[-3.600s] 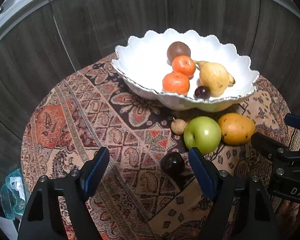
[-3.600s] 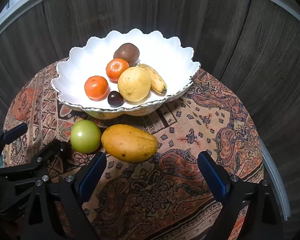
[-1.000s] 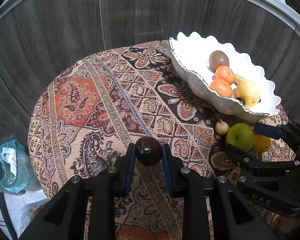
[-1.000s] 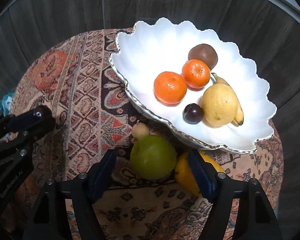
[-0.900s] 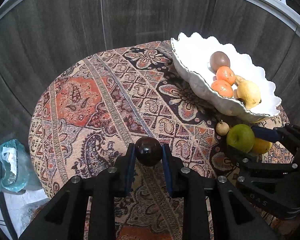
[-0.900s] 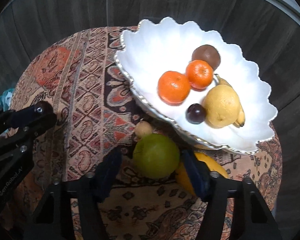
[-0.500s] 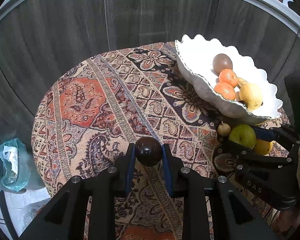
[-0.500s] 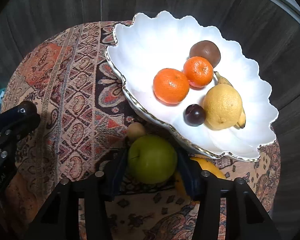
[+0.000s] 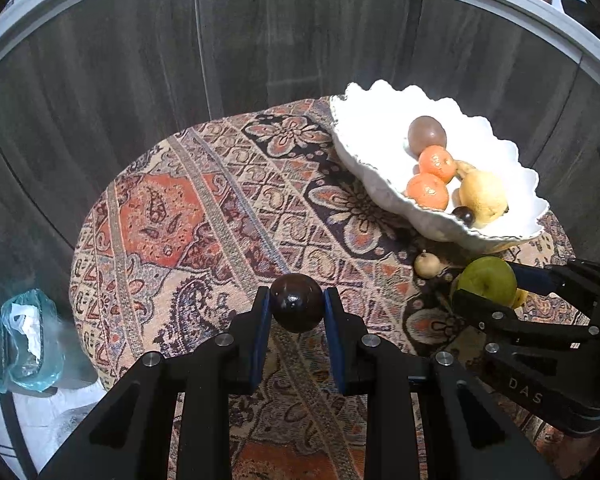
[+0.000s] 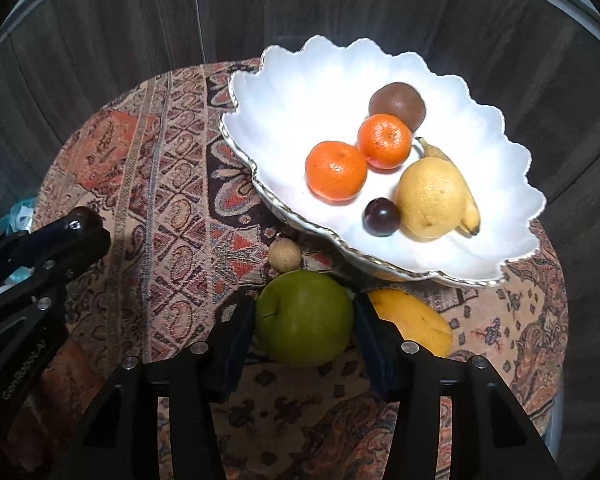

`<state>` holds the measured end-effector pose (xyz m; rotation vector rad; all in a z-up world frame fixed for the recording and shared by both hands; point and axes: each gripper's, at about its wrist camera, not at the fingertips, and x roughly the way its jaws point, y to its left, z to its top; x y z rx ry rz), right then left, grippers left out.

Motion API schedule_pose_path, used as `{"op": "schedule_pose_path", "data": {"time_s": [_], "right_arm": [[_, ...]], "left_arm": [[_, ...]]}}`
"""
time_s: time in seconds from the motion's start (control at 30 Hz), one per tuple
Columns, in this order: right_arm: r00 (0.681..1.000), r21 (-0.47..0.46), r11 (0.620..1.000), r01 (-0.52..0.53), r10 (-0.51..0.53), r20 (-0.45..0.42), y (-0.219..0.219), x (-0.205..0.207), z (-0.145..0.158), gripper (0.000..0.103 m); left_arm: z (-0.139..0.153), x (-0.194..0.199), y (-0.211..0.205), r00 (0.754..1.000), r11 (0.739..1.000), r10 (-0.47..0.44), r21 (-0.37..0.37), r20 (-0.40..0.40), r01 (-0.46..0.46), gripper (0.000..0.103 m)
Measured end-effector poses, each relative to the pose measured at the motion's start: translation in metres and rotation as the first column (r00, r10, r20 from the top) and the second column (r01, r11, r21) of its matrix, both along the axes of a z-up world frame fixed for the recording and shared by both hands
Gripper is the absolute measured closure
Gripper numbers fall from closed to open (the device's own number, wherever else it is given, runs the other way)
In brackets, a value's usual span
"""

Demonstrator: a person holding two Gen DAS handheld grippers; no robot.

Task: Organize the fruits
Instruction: 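Move the right tool onto the green apple and close on it, then carry the plum with the left tool while the right carries the green apple over the bowl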

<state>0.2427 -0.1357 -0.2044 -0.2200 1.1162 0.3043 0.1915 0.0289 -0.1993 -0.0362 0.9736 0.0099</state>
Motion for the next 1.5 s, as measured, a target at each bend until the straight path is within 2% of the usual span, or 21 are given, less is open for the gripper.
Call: {"op": "schedule_pose_path", "data": {"time_s": [0.4,0.73,1.2,1.5], "right_arm": [[0.997,0.048,0.998,0.051,-0.053,0.049,-0.023,-0.013,0.035,0.053],[0.988,0.076,0.992,0.099,-0.107,0.109,-0.040,-0.008,0.064,0.053],[0.967,0.097,0.981,0.170,-0.185,0.175,-0.068,0.020,0.089,0.053],[0.953,0.095,0.975,0.203,-0.219,0.210,-0.077,0.045,0.095,0.053]], "left_arm": [[0.030,-0.001,-0.014,0.998,0.999,-0.037,0.002,0.046,0.037,0.077],[0.061,0.014,-0.029,0.992,0.997,-0.079,-0.007,0.095,0.080,0.077],[0.093,0.060,-0.052,0.978,0.989,-0.144,-0.011,0.152,0.148,0.077],[0.096,0.085,-0.060,0.970,0.985,-0.171,-0.003,0.171,0.174,0.077]]}}
